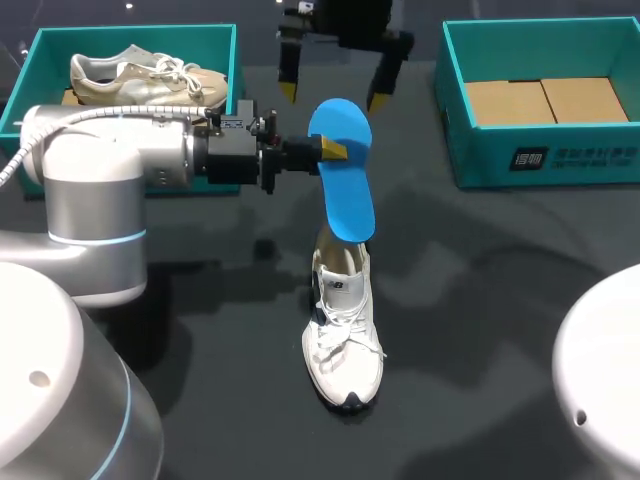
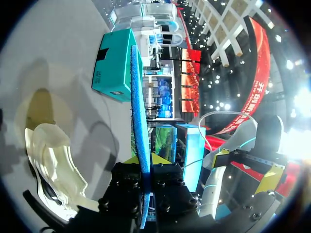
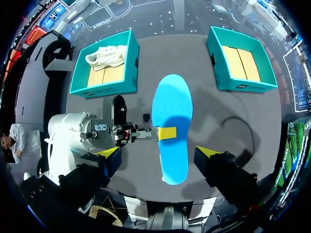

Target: Take the shoe out of the shoebox, open the shoe tongue, remove and reinsert the insole, then place the shoe into the shoebox

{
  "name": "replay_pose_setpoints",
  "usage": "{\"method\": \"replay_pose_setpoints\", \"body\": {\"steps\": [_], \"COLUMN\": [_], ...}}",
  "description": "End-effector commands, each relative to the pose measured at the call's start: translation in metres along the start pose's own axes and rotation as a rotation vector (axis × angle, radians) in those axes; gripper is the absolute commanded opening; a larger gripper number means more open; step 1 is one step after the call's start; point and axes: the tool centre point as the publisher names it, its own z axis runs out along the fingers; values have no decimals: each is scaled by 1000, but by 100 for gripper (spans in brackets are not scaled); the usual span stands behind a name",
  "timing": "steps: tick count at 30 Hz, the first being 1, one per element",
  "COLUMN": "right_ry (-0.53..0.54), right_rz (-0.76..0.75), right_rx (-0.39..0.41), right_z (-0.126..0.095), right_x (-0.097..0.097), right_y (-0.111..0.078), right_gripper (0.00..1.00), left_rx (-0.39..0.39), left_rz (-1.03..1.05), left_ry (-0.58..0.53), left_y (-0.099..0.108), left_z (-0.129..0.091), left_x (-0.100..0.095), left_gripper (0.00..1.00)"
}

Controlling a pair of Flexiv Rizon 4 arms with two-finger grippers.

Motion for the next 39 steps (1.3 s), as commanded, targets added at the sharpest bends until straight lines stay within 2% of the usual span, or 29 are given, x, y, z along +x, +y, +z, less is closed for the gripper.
{"method": "replay_pose_setpoints", "body": {"steps": [1, 9, 15, 34, 39], "right_ry": [-109, -122, -79, 379, 450], "right_rz": [0, 1, -2, 107, 143], "right_rx": [6, 8, 20, 40, 62], "right_z": [0, -1, 0, -7, -4], "right_x": [5, 6, 3, -36, -43], "right_y": [1, -4, -5, -3, -1], "right_gripper": [100, 100, 100, 100, 100], "left_rx": [0, 0, 0, 0, 0], "left_rz": [0, 0, 0, 0, 0], "left_ry": [-2, -2, -2, -2, -2], "left_y": [1, 1, 1, 1, 1], "left_z": [0, 0, 0, 0, 0], "left_x": [0, 0, 0, 0, 0], "left_gripper": [0, 0, 0, 0, 0]}}
